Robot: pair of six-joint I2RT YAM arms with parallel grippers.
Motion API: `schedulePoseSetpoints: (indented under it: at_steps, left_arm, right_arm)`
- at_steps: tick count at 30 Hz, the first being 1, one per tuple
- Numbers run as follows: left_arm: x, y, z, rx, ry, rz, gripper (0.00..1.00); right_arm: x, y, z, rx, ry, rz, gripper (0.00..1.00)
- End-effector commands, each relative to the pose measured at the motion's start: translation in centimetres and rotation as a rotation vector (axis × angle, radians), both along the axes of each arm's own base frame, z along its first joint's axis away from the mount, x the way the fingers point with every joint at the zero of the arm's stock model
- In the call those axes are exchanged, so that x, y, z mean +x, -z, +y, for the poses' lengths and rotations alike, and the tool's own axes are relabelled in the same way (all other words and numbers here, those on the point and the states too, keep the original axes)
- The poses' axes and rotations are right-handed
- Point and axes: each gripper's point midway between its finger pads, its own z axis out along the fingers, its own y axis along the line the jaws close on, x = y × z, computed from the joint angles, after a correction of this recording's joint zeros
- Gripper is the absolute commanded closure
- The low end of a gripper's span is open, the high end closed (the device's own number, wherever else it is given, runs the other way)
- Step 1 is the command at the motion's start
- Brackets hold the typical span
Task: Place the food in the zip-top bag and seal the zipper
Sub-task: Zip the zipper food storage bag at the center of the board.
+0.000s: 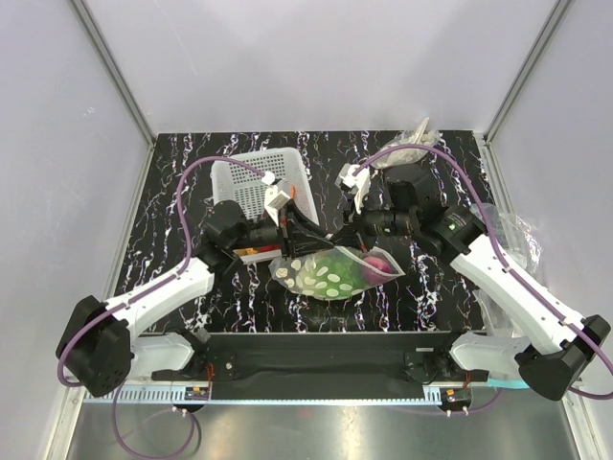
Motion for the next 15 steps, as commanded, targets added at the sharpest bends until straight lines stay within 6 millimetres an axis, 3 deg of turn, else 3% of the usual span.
schedulePoseSetpoints:
  at_steps: [1,12,15]
  left_arm:
    - [0.1,-1.0,-0.1,-0.025,0.009,-0.06,0.75]
    - [-0.2,0.1,0.0,-0.007,0.013,-0.056,0.45]
    - [-0.2,0.1,0.1,-0.01,0.004,-0.06,0.45]
  right_arm:
    - [-0.3,-2.0,0.2,0.054,-0.022,-0.049,1.0]
    - [0.4,-2.2,-0.1,0.046,0.024,-0.063,1.0]
    - [0.6,-2.1,-0.1,0.04,0.035,-0.06,1.0]
